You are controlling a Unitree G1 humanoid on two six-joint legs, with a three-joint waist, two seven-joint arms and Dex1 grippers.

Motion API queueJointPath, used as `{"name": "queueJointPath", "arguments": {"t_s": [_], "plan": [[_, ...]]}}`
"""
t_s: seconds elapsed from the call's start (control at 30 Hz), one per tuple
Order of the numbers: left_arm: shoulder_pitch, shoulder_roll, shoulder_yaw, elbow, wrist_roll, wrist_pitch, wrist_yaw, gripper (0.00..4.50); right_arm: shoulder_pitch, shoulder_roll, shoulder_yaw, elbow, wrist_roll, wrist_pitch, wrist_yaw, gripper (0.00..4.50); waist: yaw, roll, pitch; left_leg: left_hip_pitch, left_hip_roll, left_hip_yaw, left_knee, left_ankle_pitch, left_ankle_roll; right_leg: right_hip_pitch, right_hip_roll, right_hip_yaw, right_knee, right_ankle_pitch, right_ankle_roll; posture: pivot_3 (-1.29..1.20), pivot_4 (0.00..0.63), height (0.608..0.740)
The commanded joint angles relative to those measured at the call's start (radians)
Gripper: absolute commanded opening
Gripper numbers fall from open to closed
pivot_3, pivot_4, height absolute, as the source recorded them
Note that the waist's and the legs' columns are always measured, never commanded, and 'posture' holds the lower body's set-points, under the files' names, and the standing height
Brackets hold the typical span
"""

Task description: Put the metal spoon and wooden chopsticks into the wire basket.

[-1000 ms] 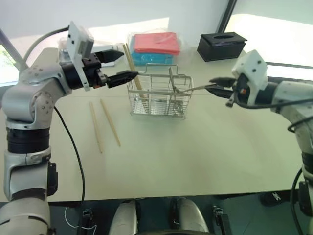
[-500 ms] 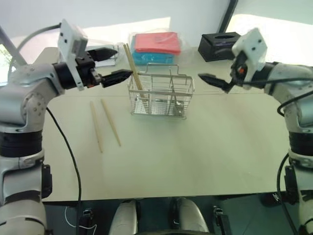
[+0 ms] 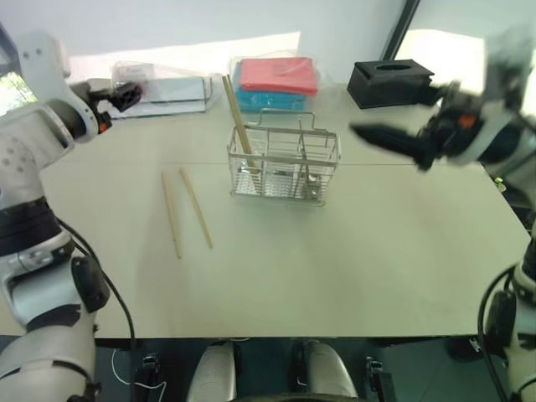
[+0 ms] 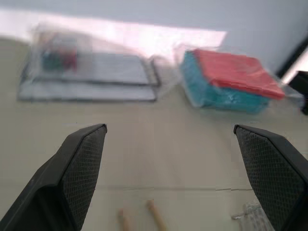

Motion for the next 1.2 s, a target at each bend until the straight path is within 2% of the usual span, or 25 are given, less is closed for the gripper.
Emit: {"name": "queueJointPath", "arguments": {"t_s": [0.03,0.17,0.43,0.7,0.87,1.2], "plan": [[-0.021,-0.013,-0.015,0.067,0.049,0.063,0.060,4.50,0.025,-0.019,-0.006,-0.087,0.041,-0.021,0.010,4.47,0.000,-0.001,0.000,0.000,0.000,0.000,0.000,0.000,0.000,-0.001,0.000,0.000,0.000,0.000,0.000,0.00,0.150,0.703],[-0.055,-0.043,-0.058,0.255,0.125,0.028,0.112,4.50,0.061,0.005,-0.001,-0.134,0.076,-0.007,-0.036,4.47,0.000,-0.002,0.000,0.000,0.000,0.000,0.000,0.000,-0.001,-0.001,0.000,0.000,0.000,0.000,0.000,0.00,0.150,0.703],[-0.148,-0.089,-0.166,0.592,0.209,-0.129,0.083,4.50,0.139,0.009,-0.012,-0.209,0.165,0.006,-0.112,4.47,0.003,-0.004,0.000,-0.001,0.000,0.001,0.000,0.000,-0.001,-0.001,0.000,0.000,-0.001,0.000,0.000,0.00,0.150,0.703],[-0.228,-0.117,-0.219,0.832,0.261,-0.277,0.048,4.50,0.179,0.010,-0.018,-0.250,0.239,0.003,-0.199,4.47,0.000,-0.005,0.000,-0.001,0.000,0.001,-0.001,0.000,-0.001,-0.003,0.000,0.000,-0.001,0.000,0.000,0.00,0.150,0.703],[-0.254,-0.108,-0.208,0.914,0.276,-0.319,0.103,4.50,0.198,-0.001,-0.018,-0.251,0.240,-0.011,-0.227,4.47,0.002,-0.005,0.000,-0.001,0.000,0.001,-0.001,0.000,-0.001,-0.003,0.000,0.000,-0.001,0.000,0.000,0.00,0.150,0.703],[-0.252,-0.111,-0.222,0.965,0.286,-0.343,0.104,4.50,0.193,-0.001,-0.011,-0.240,0.250,-0.019,-0.263,4.47,0.001,-0.005,0.000,-0.001,0.000,0.001,-0.001,0.000,-0.001,-0.003,0.000,0.000,0.000,0.000,0.000,0.00,0.150,0.703]]}}
